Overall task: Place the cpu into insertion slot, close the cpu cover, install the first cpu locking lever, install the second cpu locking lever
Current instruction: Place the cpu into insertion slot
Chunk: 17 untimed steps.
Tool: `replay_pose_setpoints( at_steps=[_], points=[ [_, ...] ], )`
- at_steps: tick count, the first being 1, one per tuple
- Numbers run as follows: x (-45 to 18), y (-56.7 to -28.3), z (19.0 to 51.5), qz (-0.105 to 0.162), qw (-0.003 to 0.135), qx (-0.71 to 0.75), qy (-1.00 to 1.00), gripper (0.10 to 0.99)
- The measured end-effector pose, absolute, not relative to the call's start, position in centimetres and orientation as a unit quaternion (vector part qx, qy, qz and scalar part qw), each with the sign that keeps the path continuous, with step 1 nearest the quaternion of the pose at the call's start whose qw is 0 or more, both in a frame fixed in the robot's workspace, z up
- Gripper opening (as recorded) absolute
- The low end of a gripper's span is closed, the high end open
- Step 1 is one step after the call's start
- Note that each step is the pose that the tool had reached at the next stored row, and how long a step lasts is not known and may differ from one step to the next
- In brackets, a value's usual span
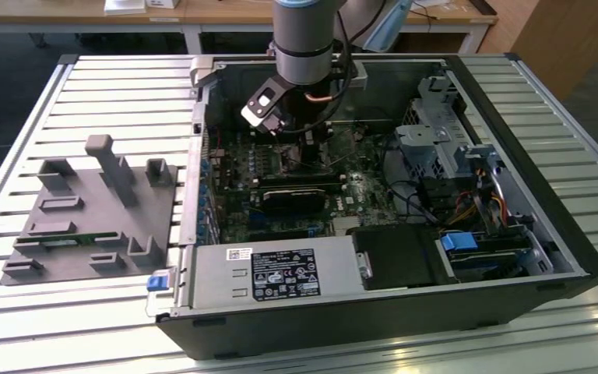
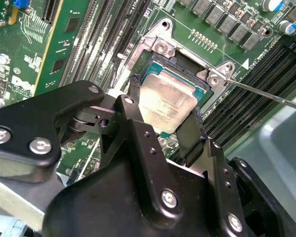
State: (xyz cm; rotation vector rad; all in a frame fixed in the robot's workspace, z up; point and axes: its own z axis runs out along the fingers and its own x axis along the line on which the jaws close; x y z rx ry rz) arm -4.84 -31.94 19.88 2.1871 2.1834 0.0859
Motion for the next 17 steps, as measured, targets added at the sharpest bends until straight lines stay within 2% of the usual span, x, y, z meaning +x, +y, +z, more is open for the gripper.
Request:
replay_pose_setpoints(
  at_steps=[17],
  points=[
    [-4.71, -31.94, 19.31, 0.027, 0.024, 0.707, 0.706, 0.541]
  ],
)
